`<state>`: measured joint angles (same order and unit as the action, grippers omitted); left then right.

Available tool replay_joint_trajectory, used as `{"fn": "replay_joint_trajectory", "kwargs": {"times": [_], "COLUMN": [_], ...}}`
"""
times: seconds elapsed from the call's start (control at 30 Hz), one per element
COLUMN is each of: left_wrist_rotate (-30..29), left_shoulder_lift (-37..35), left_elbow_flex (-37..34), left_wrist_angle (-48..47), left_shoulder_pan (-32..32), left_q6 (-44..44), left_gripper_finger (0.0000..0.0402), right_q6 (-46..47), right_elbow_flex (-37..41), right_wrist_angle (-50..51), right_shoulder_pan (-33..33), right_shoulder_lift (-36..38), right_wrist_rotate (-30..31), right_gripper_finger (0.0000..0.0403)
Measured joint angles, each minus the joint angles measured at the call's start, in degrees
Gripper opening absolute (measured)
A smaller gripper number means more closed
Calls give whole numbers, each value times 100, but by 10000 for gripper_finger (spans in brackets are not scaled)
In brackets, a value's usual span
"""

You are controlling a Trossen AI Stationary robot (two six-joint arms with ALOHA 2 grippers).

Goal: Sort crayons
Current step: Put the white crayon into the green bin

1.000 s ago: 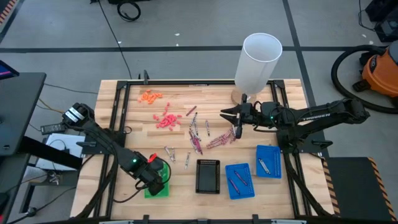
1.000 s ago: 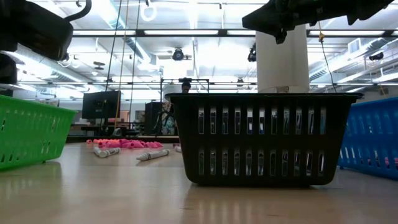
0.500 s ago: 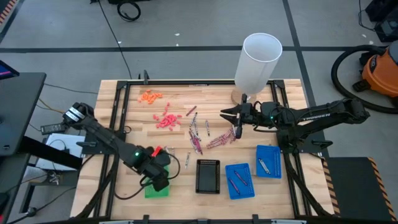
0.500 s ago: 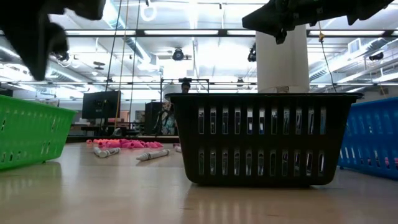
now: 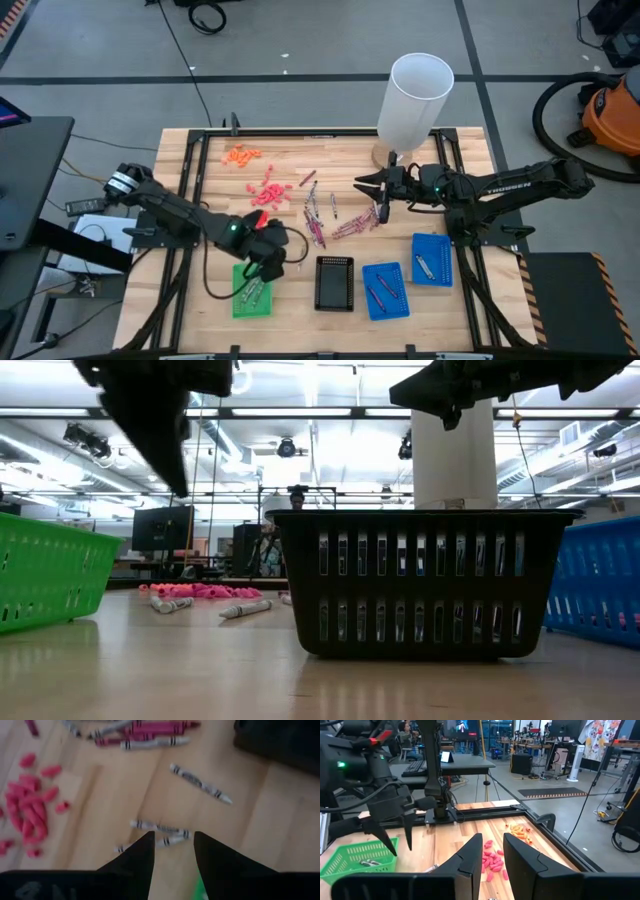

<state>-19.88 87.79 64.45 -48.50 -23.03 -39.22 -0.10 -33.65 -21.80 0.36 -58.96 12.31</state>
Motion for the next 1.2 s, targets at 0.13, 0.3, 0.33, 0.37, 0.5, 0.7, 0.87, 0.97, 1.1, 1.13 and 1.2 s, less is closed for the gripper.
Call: {"fn": "replay_joint_trajectory", "kwargs": {"times": [0.13,0.3,0.33,0.37,0.5,0.7,0.87,0.97,1.1,1.13,1.2], "left_wrist_rotate": [3,4,4,4,25,639,1299,1392,1425,1421,1402], "left_shoulder_lift": [67,256,302,344,509,766,1041,1220,1418,1456,1484], "left_elbow_flex": [0,0,0,0,-2,-2,-7,-7,-7,-7,-7], "left_wrist_angle": [368,711,763,833,1091,1265,1404,1531,1615,1637,1671], "left_shoulder_pan": [244,514,561,612,779,1099,1342,1297,1168,1129,1042], "left_q6": [644,1295,1433,1574,2155,2789,3138,3743,4976,5316,6047], "left_gripper_finger": [149,149,149,149,149,148,143,142,142,142,142], "right_q6": [-7,-9,-9,-9,-57,-116,-116,-116,-116,-116,-116], "right_elbow_flex": [0,0,0,0,0,-2,-2,-2,-2,-2,-2], "right_wrist_angle": [7,22,22,23,30,65,125,130,166,183,204], "right_shoulder_pan": [0,0,0,0,0,0,0,0,0,0,0], "right_shoulder_lift": [0,0,0,0,0,0,0,2,2,2,2], "right_wrist_rotate": [3,5,6,7,9,14,29,29,29,29,29], "right_gripper_finger": [87,87,87,87,87,87,87,87,87,87,87]}}
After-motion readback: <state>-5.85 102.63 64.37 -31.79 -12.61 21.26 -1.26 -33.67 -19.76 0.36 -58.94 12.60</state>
